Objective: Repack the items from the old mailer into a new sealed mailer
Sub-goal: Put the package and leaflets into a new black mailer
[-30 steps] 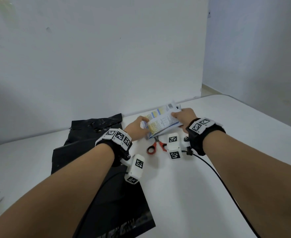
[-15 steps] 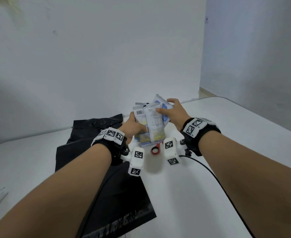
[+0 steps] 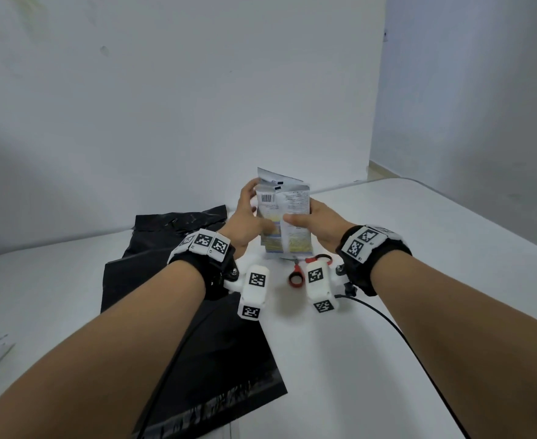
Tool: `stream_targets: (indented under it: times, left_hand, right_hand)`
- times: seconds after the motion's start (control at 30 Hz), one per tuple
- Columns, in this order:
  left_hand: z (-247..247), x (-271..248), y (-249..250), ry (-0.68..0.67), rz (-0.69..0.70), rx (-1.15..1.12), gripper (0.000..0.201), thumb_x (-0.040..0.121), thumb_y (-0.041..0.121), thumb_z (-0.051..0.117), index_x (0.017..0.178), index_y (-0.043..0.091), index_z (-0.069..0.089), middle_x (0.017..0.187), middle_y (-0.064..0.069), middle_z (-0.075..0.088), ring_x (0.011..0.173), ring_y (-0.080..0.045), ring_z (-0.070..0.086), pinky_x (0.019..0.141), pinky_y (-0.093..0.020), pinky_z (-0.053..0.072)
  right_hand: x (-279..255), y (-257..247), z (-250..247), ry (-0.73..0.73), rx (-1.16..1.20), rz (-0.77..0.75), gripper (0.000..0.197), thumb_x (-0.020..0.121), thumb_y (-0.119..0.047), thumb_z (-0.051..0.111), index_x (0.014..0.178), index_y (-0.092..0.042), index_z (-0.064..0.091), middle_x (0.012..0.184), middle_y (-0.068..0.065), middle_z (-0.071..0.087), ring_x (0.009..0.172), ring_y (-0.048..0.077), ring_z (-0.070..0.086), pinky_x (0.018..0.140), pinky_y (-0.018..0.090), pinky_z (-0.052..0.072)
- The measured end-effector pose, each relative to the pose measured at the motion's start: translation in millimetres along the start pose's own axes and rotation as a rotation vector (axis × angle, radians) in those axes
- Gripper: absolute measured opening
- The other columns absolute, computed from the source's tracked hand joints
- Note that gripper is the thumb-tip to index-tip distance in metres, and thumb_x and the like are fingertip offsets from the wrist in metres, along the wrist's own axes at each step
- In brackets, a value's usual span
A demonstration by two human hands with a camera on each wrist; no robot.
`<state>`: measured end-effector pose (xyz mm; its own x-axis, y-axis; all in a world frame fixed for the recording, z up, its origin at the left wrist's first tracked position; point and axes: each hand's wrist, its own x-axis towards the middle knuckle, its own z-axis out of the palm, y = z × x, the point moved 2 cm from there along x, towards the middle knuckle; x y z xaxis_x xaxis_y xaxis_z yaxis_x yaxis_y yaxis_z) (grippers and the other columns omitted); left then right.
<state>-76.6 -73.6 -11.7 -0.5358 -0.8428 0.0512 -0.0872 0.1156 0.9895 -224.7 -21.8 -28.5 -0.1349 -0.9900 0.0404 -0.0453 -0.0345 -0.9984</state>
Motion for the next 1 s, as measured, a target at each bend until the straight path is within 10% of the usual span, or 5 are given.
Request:
stream_targets:
  times: [0.23,0.43,0.53,0.7,1.0]
  left_hand:
    - [5.4,-8.8,-12.5,-0.08,-0.129,0.111,0.079,0.076,-0.012,0.064,0.139,0.02,0.03,0.125,-0.004,0.057,0.117,-0.024,0.057,0.084,-0.028,0.051]
    - [-19.6,-24.6,4.2,0.049,-0.09,0.219,0.049,0.096,0.029,0.05,0.143,0.023,0.034,0.134,0.005,0.047,0.116,-0.018,0.052,0.093,-0.028,0.041]
    - [-44.1,-51.4,3.8,0.083,-0.101,0.397,0.037,0.096,0.022,0.05,0.133,0.016,0.049,0.123,-0.001,0.057,0.101,-0.015,0.054,0.09,-0.031,0.045]
    - [-73.7,-109.6,-8.2,-0.213,-0.161,0.827,0.021,0.09,0.017,0.061,0.109,0.015,0.069,0.092,0.001,0.067,0.083,-0.011,0.059,0.08,-0.02,0.048]
    - [-84.1,-201.7,-28.1,-0.453,-0.299,1.044,0.041,0.075,0.037,0.077,0.11,0.021,0.062,0.105,0.003,0.055,0.095,-0.009,0.053,0.09,-0.021,0.045]
  right_hand:
    - [-0.7,34.5,0.8,-0.091,-0.222,0.089,0.091,0.052,-0.043,0.079,0.134,-0.017,0.05,0.128,0.004,0.063,0.118,0.021,0.06,0.104,0.043,0.046]
    - [-21.1,0.6,11.3,0.154,0.194,0.103,0.039,0.092,-0.025,0.058,0.128,-0.01,0.056,0.125,0.012,0.064,0.11,0.03,0.064,0.095,0.042,0.052]
    - [-29.6,-2.6,19.5,0.175,0.539,0.166,0.033,0.094,-0.024,0.054,0.126,-0.016,0.053,0.12,0.013,0.066,0.099,0.032,0.066,0.083,0.044,0.056]
    - [-42.3,10.2,48.0,0.18,0.612,0.192,0.034,0.093,-0.019,0.055,0.127,-0.012,0.053,0.122,0.017,0.065,0.11,0.038,0.063,0.096,0.057,0.047]
    - [-73.8,14.3,88.5,0.229,0.6,0.304,0.053,0.076,-0.026,0.069,0.126,-0.015,0.055,0.115,0.017,0.069,0.103,0.039,0.067,0.092,0.06,0.048]
